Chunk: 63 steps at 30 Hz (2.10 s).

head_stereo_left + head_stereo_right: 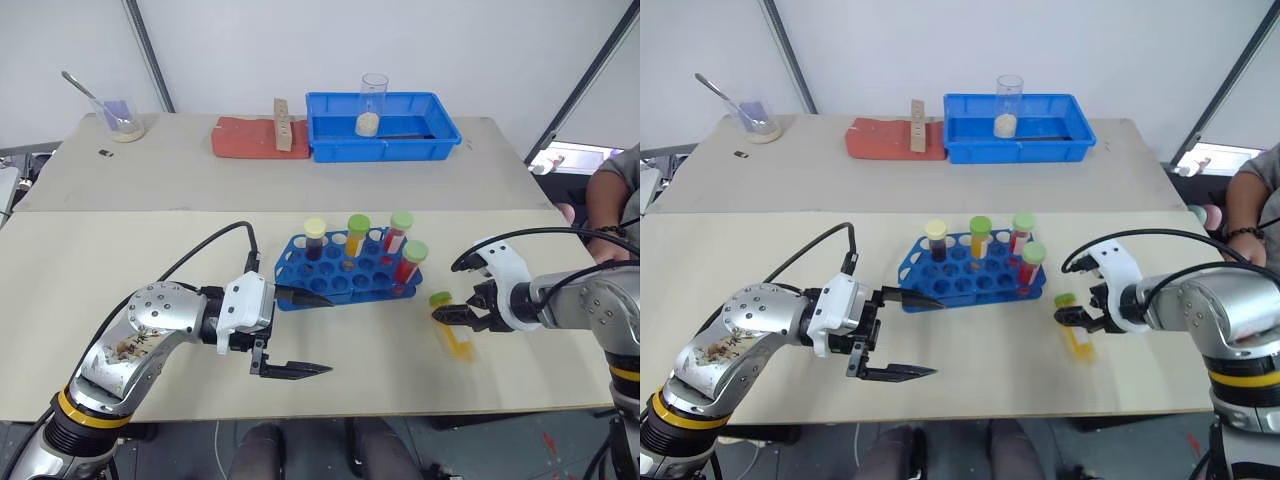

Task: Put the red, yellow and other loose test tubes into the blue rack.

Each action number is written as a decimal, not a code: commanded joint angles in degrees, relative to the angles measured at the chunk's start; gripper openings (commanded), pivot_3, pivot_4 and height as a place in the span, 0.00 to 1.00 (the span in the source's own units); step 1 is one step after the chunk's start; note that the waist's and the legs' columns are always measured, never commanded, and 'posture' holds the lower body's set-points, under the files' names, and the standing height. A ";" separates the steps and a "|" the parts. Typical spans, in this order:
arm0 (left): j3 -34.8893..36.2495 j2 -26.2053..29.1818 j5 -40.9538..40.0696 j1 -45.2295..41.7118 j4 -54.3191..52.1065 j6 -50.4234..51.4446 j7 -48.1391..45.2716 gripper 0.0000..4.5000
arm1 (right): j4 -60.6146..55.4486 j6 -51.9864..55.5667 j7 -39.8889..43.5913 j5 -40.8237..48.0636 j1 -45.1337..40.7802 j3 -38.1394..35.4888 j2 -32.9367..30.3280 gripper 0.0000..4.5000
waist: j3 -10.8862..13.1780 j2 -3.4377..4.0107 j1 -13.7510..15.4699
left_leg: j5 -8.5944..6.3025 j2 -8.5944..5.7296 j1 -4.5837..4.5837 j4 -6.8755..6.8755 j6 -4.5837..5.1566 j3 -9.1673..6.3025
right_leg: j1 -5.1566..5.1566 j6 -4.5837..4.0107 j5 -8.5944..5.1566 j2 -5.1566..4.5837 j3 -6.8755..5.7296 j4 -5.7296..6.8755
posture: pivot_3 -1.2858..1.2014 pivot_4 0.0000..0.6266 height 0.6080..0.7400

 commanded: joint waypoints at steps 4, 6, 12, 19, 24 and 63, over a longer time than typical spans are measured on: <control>0.14 -1.00 0.42 0.92 -2.55 -1.48 1.49 1.00 | 5.30 0.43 -1.56 -0.84 -3.16 4.03 1.75 0.86 | 0.00 0.00 -0.03 | 0.00 0.00 0.01 0.00 0.00 -0.01 | 0.00 0.05 0.03 0.01 -0.01 0.02 | 0.52 0.24 1.00; 0.26 -1.06 0.48 1.21 -2.62 -1.47 1.78 1.00 | 6.04 0.43 -1.53 -1.45 -3.70 4.61 2.31 0.73 | 0.00 0.00 -0.10 | 0.00 0.01 0.00 0.00 0.00 -0.02 | 0.01 0.11 0.07 0.01 -0.01 0.01 | 0.52 0.24 1.00; 0.62 -0.85 0.62 1.84 -2.40 -1.74 1.84 1.00 | 7.03 0.43 -1.91 -1.86 -3.92 4.36 3.08 0.27 | 0.00 0.00 -0.17 | 0.00 0.03 0.04 -0.01 0.00 -0.02 | 0.01 0.11 0.07 0.03 -0.02 0.03 | 0.52 0.24 1.00; 4.31 -0.35 -1.26 2.37 -0.59 -0.28 3.06 1.00 | -0.47 0.43 4.96 5.05 -0.10 -0.54 -4.00 0.23 | 0.01 0.01 0.27 | 0.00 0.03 -0.01 -0.03 0.00 -0.03 | -0.02 0.12 0.07 0.03 -0.03 0.02 | 0.52 0.24 1.00; 10.02 1.80 -0.91 4.13 2.78 -1.02 3.49 1.00 | -15.32 -1.14 12.15 13.80 5.63 -8.63 -5.36 0.23 | 0.01 0.01 -0.10 | -0.01 0.08 -0.01 -0.05 0.02 -0.05 | -0.06 0.22 0.07 0.05 -0.07 0.03 | 0.52 0.24 1.00; 11.07 1.24 -2.67 3.21 1.49 1.45 6.13 1.00 | -4.47 -79.95 -4.03 -28.03 18.72 7.46 41.19 0.22 | 0.01 -0.01 -0.15 | -0.01 0.10 0.06 -0.07 0.00 -0.01 | -0.10 -0.01 0.03 0.04 -0.11 0.20 | 0.52 0.24 1.00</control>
